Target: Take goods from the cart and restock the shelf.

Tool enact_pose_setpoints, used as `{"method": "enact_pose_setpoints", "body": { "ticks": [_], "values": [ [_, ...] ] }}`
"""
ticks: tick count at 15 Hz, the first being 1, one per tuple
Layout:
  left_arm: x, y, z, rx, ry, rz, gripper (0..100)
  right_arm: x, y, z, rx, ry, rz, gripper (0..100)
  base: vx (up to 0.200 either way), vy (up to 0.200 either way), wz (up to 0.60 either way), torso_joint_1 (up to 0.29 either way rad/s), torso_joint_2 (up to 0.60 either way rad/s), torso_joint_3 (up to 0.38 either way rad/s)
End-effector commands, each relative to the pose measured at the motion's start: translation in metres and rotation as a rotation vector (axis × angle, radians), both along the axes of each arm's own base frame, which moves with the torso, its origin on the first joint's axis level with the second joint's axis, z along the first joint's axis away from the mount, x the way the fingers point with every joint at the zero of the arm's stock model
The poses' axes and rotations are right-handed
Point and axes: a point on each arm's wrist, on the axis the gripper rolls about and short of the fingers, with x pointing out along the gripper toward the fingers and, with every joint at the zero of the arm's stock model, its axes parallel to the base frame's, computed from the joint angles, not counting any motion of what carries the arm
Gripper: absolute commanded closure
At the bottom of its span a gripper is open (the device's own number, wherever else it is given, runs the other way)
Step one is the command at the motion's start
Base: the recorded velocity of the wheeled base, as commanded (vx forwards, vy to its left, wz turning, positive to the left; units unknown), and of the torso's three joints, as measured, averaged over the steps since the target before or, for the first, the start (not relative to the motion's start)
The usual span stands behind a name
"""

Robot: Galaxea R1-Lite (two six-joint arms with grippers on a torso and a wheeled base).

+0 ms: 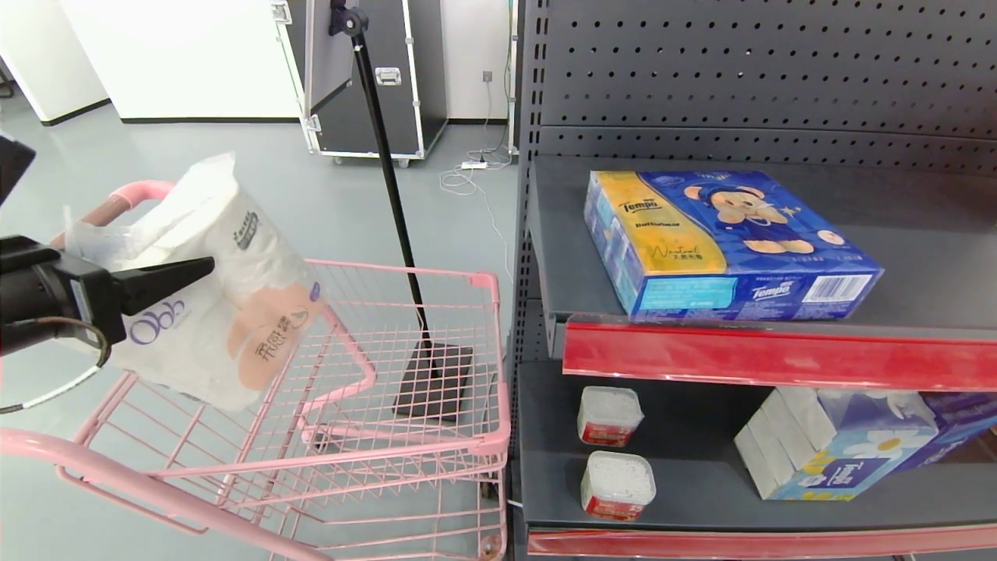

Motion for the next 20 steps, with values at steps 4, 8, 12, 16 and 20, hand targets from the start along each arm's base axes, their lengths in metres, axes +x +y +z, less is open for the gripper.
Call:
{"method": "enact_pose_setpoints", "body": {
  "ticks": [4,8,12,16,20],
  "values": [
    [-0.047,-0.002,0.013,-0.025,-0.108,0.014,100,0.000,0.000,0.000,0.005,0.000,0.000,0,0.000,0.000,0.00,0.000,0.00,0.000],
    [-0.069,-0.004,0.003,-0.025,-0.123,0.015,100,0.000,0.000,0.000,0.005,0.000,-0.005,0,0.000,0.000,0.00,0.000,0.00,0.000],
    [-0.074,-0.005,0.005,-0.024,-0.144,0.010,100,0.000,0.000,0.000,0.005,0.000,-0.005,0,0.000,0.000,0.00,0.000,0.00,0.000],
    [-0.073,-0.005,0.009,-0.023,-0.153,0.007,100,0.000,0.000,0.000,0.005,0.000,-0.006,0,0.000,0.000,0.00,0.070,-0.25,-0.176],
    [-0.075,-0.006,0.010,-0.025,-0.159,-0.013,100,0.000,0.000,0.000,0.005,0.002,-0.008,0,0.000,0.000,0.00,0.168,-0.52,-0.354]
  ]
}}
